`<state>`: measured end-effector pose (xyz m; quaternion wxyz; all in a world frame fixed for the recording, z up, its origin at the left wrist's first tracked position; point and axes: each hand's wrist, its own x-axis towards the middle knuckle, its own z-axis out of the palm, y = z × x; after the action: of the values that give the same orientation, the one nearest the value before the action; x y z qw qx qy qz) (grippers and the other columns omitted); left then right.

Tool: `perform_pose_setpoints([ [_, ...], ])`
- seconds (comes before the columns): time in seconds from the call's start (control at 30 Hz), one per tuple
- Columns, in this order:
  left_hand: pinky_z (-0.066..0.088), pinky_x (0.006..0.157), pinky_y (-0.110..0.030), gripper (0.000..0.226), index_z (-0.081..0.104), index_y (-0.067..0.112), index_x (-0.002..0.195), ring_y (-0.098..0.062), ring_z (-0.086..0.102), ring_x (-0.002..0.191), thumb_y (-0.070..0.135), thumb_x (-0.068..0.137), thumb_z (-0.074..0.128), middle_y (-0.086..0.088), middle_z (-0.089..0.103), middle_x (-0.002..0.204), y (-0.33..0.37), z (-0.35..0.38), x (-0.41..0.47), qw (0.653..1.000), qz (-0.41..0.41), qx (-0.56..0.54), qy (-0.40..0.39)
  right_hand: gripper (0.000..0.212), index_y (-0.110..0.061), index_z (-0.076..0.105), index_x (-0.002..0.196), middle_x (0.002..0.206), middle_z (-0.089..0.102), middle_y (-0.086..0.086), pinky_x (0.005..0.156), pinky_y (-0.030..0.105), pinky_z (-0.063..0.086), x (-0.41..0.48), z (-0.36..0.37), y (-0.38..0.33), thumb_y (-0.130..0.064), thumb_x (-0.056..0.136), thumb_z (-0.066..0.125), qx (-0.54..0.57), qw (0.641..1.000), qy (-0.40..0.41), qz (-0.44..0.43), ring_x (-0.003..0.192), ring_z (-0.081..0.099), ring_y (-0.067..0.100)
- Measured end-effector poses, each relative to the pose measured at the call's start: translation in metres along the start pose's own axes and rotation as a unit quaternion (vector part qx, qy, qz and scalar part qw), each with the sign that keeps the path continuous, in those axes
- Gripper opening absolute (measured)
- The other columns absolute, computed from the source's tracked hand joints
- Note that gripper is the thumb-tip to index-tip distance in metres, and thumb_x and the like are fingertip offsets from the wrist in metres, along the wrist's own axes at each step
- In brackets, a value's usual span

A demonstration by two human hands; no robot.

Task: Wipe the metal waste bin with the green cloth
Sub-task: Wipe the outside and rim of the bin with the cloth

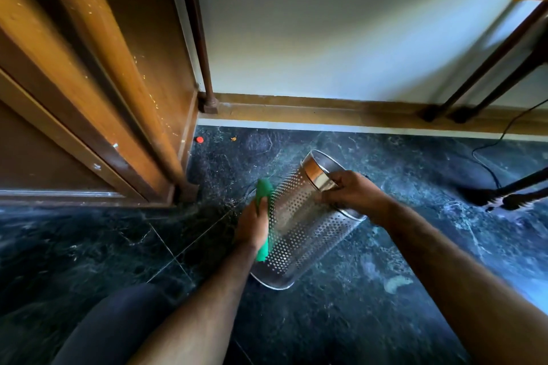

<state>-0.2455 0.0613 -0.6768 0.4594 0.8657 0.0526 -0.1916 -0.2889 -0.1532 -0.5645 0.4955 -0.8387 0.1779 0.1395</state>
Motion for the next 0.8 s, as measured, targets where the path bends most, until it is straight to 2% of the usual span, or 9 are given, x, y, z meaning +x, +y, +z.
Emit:
perform_pose_setpoints([
  [0.1,0.046,0.09,-0.042,0.051,0.059,-0.009,0.117,-0.045,0.062,0.113,0.036,0.107,0.035,-0.034,0.064,0.123,0.003,-0.005,0.003,0.997,-0.054,0.041,-0.035,0.02,-0.014,0.073,0.078,0.071,0.071,0.009,0.061,0.031,0.045,0.009,0.016,-0.002,-0.03,0.071,0.083,-0.075,0.993,0.093,-0.005,0.062,0.057,0.016],
  [0.2,0.051,0.095,-0.043,0.056,0.06,0.0,0.124,-0.041,0.064,0.112,0.042,0.107,0.028,-0.029,0.066,0.124,0.034,-0.006,0.01,0.997,-0.039,0.029,-0.063,0.024,-0.011,0.072,0.081,0.067,0.068,0.006,0.056,0.03,0.044,0.011,0.022,-0.007,-0.031,0.072,0.082,-0.068,0.992,0.104,-0.017,0.058,0.055,0.015],
  [0.3,0.054,0.078,-0.035,0.051,0.065,0.011,0.12,-0.027,0.066,0.09,0.048,0.104,0.033,-0.014,0.071,0.107,0.087,-0.002,0.018,0.998,0.042,-0.032,-0.045,0.016,-0.014,0.07,0.078,0.062,0.067,-0.001,0.055,0.024,0.045,0.007,0.023,-0.013,-0.024,0.074,0.082,-0.002,0.997,0.071,-0.025,0.052,0.056,0.007],
  [0.4,0.042,0.068,-0.026,0.045,0.064,0.015,0.121,-0.02,0.062,0.091,0.049,0.102,0.041,-0.005,0.068,0.113,0.127,0.0,0.017,0.987,0.158,-0.009,0.017,0.013,-0.013,0.067,0.08,0.074,0.071,0.006,0.062,0.029,0.05,0.005,0.026,-0.01,-0.009,0.078,0.079,0.061,0.997,0.02,-0.042,0.064,0.061,0.013],
  [0.5,0.044,0.075,-0.023,0.043,0.062,0.016,0.123,-0.019,0.064,0.101,0.048,0.1,0.045,-0.005,0.068,0.117,0.112,0.006,0.015,0.958,0.274,0.037,0.077,0.022,-0.015,0.066,0.087,0.087,0.075,0.007,0.072,0.03,0.056,-0.001,0.027,-0.006,0.004,0.08,0.074,0.114,0.993,-0.015,-0.036,0.079,0.068,0.017],
  [0.53,0.044,0.078,-0.022,0.044,0.063,0.017,0.123,-0.018,0.064,0.102,0.049,0.1,0.044,-0.005,0.069,0.118,0.101,0.006,0.014,0.956,0.277,0.038,0.092,0.025,-0.017,0.067,0.087,0.089,0.075,0.008,0.075,0.032,0.057,-0.001,0.026,-0.004,0.005,0.08,0.074,0.121,0.992,-0.017,-0.034,0.081,0.069,0.019],
  [0.67,0.044,0.063,-0.028,0.045,0.068,0.013,0.114,-0.023,0.066,0.083,0.048,0.101,0.043,-0.01,0.073,0.104,0.029,-0.006,0.028,0.972,0.154,0.109,0.139,0.024,-0.015,0.074,0.093,0.097,0.079,0.01,0.086,0.046,0.059,0.005,0.022,0.003,-0.018,0.071,0.083,0.155,0.988,0.017,-0.002,0.091,0.074,0.033],
  [0.73,0.049,0.082,-0.039,0.048,0.066,0.001,0.114,-0.038,0.066,0.1,0.041,0.102,0.043,-0.023,0.07,0.113,-0.003,-0.018,0.044,0.98,0.087,0.136,0.113,0.026,-0.018,0.075,0.095,0.094,0.079,0.007,0.087,0.05,0.058,0.01,0.022,0.005,-0.029,0.072,0.08,0.197,0.979,0.059,0.015,0.092,0.074,0.034],
  [0.8,0.045,0.097,-0.043,0.052,0.063,-0.006,0.117,-0.044,0.06,0.115,0.04,0.103,0.041,-0.031,0.064,0.124,-0.017,-0.03,0.058,0.988,0.007,0.132,0.075,0.015,-0.016,0.075,0.093,0.088,0.078,0.004,0.075,0.042,0.058,0.012,0.027,0.003,-0.024,0.081,0.076,0.243,0.966,0.079,0.029,0.085,0.072,0.03],
])
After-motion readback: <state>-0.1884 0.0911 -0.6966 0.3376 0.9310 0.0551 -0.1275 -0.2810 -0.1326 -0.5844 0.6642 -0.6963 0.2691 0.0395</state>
